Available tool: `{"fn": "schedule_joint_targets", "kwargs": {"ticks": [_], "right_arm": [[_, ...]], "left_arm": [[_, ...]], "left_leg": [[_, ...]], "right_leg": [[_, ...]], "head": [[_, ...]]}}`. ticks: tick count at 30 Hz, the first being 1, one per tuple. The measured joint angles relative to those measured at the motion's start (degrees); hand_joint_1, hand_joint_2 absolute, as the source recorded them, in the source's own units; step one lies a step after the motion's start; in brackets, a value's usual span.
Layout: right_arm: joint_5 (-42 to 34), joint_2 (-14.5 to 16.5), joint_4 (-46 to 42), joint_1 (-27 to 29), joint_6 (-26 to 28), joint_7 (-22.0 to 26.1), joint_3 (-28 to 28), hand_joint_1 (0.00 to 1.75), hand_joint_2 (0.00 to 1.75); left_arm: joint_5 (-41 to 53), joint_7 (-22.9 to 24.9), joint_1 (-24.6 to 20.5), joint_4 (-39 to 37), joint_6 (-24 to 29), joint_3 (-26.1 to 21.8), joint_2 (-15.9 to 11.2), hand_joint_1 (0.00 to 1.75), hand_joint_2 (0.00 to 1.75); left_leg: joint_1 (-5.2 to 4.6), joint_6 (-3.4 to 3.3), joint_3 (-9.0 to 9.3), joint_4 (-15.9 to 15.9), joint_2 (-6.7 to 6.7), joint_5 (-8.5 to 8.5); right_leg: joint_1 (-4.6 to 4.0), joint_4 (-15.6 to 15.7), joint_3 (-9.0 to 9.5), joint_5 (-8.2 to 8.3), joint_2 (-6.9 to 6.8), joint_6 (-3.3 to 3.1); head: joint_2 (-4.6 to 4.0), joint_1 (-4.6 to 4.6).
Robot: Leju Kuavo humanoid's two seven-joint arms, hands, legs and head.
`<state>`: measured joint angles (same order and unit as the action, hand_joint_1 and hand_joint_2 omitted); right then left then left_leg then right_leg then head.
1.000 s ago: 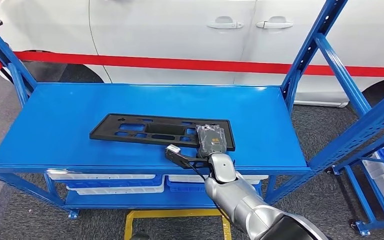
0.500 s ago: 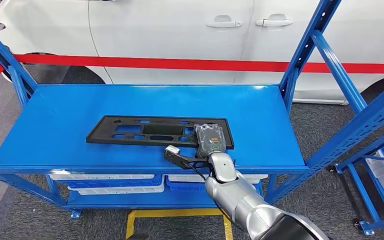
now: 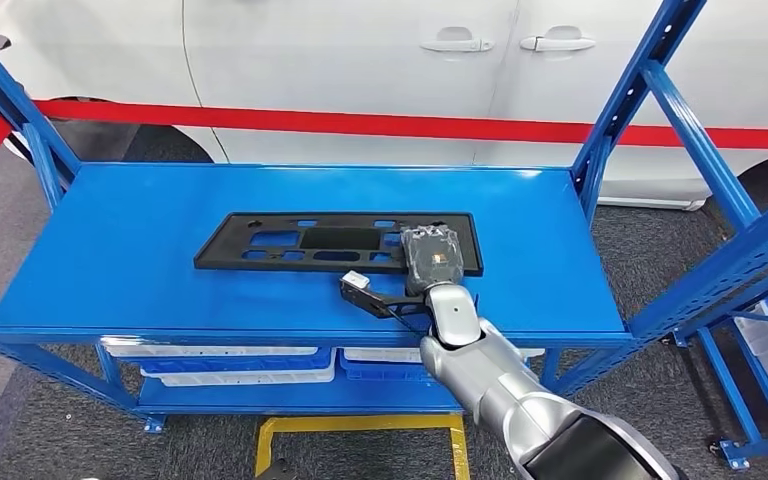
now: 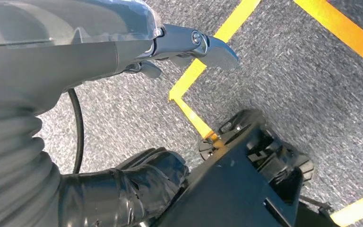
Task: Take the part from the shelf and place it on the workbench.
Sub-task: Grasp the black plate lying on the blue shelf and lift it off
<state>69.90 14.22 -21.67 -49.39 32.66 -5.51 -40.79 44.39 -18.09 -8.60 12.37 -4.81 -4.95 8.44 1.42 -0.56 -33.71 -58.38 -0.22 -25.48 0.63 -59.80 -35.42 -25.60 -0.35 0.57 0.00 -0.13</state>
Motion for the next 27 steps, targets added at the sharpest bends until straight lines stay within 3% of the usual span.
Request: {"fn": "schedule_joint_targets", "kwargs": {"ticks": [2, 4, 5, 6, 7, 9, 10, 11, 15, 17, 19, 21, 22, 25, 27], "right_arm": [[1.1, -0.5, -0.9, -1.4, -0.7, -0.4, 0.0, 1.75, 1.75], [1.8, -0.9, -1.4, -2.2, -1.2, -0.5, 0.0, 1.75, 1.75], [2.1, -1.1, -1.6, -2.4, -1.4, -0.6, 0.0, 1.75, 1.75], [2.3, -1.3, -1.7, -2.5, -1.5, -0.6, 0.0, 1.75, 1.75], [2.6, -1.4, -1.8, -2.6, -1.5, -0.7, 0.0, 1.75, 1.75], [3.1, -1.6, -2.1, -3.0, -1.6, -0.9, 0.0, 1.75, 1.75], [3.2, -1.6, -2.2, -3.3, -1.6, -1.0, 0.0, 1.75, 1.75], [3.3, -1.6, -2.4, -3.5, -1.6, -1.0, 0.0, 1.75, 1.75], [3.1, -1.8, -2.7, -3.9, -1.7, -0.9, 0.2, 1.75, 1.75], [2.9, -1.8, -2.7, -3.9, -1.6, -0.6, 0.4, 1.75, 1.75], [2.8, -1.8, -2.7, -3.8, -1.6, -0.4, 0.4, 1.75, 1.75], [2.7, -1.8, -2.7, -3.5, -1.6, -0.4, 0.4, 1.75, 1.75], [2.6, -1.8, -2.7, -3.5, -1.6, -0.4, 0.4, 1.75, 1.75], [2.6, -1.8, -2.7, -3.4, -1.5, -0.3, 0.5, 1.75, 1.75], [2.5, -1.8, -2.7, -3.4, -1.5, -0.2, 0.6, 1.75, 1.75]], "left_arm": [[-0.1, 0.0, -0.1, 0.0, 0.0, 0.0, 0.0, 0.00, 1.75], [-0.2, -0.1, 0.0, 0.0, 0.0, 0.0, 0.0, 0.00, 1.75], [-0.2, -0.1, 0.0, 0.0, 0.0, 0.0, 0.0, 0.00, 1.75], [-0.2, -0.1, 0.0, 0.0, 0.0, 0.0, 0.0, 0.00, 1.75], [-0.3, -0.1, 0.0, 0.0, 0.0, 0.0, 0.0, 0.00, 1.75], [-0.3, -0.1, 0.0, 0.0, 0.0, 0.0, 0.1, 0.00, 1.75], [-0.4, -0.1, -0.1, 0.0, -0.1, 0.1, 0.1, 0.00, 1.75], [-0.4, -0.1, -0.1, 0.0, -0.1, 0.1, 0.1, 0.00, 1.75], [-0.4, -0.1, -0.1, 0.0, -0.1, 0.4, 0.1, 0.00, 1.75], [-0.4, -0.1, -0.1, 0.0, -0.1, 0.4, 0.1, 0.00, 1.75], [-0.5, -0.1, 0.0, 0.0, -0.1, 0.4, 0.1, 0.00, 1.75], [-0.5, 0.0, 0.1, 0.0, -0.1, 0.4, 0.1, 0.00, 1.75], [-0.5, 0.0, 0.1, 0.0, -0.2, 0.4, 0.1, 0.00, 1.75], [-0.8, 0.5, 0.0, 0.0, -0.6, 0.4, 0.0, 0.00, 1.75], [-1.2, 0.7, -0.1, 0.0, -1.1, 0.4, 0.0, 0.00, 1.75]], "left_leg": [[0.06, -0.69, -0.06, 0.2, 0.05, 0.23], [-0.07, -0.98, -0.13, 0.2, 0.02, 0.20], [-0.13, -1.04, -0.11, 0.1, -0.04, 0.16], [-0.19, -1.08, -0.06, 0.1, -0.12, 0.09], [-0.23, -1.09, 0.02, 0.1, -0.22, 0.01], [-0.37, -0.95, 0.17, 0.0, -0.32, -0.22], [-0.47, -0.79, 0.13, 0.0, -0.31, -0.32], [-0.55, -0.57, 0.05, -0.1, -0.29, -0.36], [-0.50, 0.66, -0.13, -0.3, -0.17, -0.93], [-0.38, 1.20, -1.98, -4.5, -0.10, -3.41], [-0.30, 1.66, -5.73, -12.1, -0.10, -6.65], [-0.24, 1.93, -8.14, -16.2, -0.09, -7.15], [-0.22, 1.96, -7.78, -14.9, -0.07, -5.71], [-0.27, 1.49, -2.97, -4.1, -0.03, -0.14], [-0.48, 0.97, -1.67, -1.0, -0.14, 0.70]], "right_leg": [[0.16, -5.2, -2.39, -3.03, 0.14, 0.42], [0.14, -12.9, -6.08, -6.22, 0.20, 0.60], [0.14, -15.3, -7.34, -6.63, 0.21, 0.59], [0.12, -15.5, -7.61, -5.89, 0.23, 0.48], [0.10, -13.3, -6.82, -4.15, 0.24, 0.25], [-0.14, -5.6, -3.40, -0.08, 0.33, -0.47], [-0.32, -2.2, -1.91, 1.06, 0.35, -0.77], [-0.50, -0.3, -1.06, 1.47, 0.36, -0.96], [-0.44, 1.3, -0.36, 1.41, 0.28, -1.73], [-0.12, 1.9, 0.07, 1.54, 0.19, -2.33], [-0.19, 1.9, 0.16, 1.43, 0.19, -2.65], [-0.26, 1.7, 0.21, 1.28, 0.23, -2.71], [-0.26, 1.5, 0.25, 1.18, 0.28, -2.66], [-0.38, 0.7, 0.15, 0.76, 0.41, -2.19], [-0.58, 0.3, -0.18, 0.73, 0.43, -1.68]], "head": [[0.00, 0.01], [0.00, 0.01], [0.00, 0.01], [0.00, 0.01], [0.00, 0.01], [0.00, 0.00], [0.00, 0.01], [0.00, -0.01], [0.00, -0.02], [0.00, -0.03], [0.00, -0.04], [0.00, -0.04], [0.00, -0.04], [0.00, -0.02], [0.00, -0.02]]}}
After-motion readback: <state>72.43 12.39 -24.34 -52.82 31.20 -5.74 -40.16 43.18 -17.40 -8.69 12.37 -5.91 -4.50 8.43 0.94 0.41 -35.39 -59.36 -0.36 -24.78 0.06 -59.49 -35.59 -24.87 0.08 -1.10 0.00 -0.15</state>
